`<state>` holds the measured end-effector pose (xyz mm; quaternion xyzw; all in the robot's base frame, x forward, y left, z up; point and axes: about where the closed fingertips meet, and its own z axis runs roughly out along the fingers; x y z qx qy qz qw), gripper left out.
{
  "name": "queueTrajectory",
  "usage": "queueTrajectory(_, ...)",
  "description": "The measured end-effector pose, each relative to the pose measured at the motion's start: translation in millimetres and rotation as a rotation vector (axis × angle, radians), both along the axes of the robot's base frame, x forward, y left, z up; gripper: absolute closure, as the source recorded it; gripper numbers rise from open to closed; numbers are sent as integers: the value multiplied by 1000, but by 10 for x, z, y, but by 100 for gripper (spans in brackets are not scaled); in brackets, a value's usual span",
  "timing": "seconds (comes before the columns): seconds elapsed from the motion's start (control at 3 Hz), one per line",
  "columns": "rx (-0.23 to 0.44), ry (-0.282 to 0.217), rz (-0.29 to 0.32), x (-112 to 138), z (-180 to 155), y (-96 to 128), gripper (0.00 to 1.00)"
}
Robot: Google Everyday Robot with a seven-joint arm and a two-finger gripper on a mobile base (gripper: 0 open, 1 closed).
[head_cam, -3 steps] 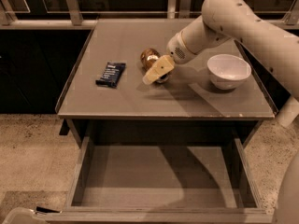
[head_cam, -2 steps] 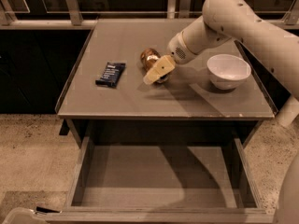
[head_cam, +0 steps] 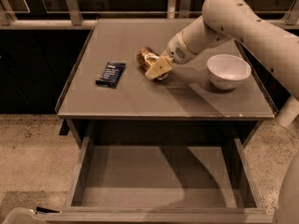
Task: Place orange can into top drawer
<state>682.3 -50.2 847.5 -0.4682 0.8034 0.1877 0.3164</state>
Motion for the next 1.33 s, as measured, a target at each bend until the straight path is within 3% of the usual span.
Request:
queueTrajectory(0.67, 0, 0, 0, 0, -1, 1, 88)
queueTrajectory(1.0, 0, 0, 0, 0, -1, 1, 100)
queueTrajectory(1.33, -10, 14, 28, -54, 14, 13, 100)
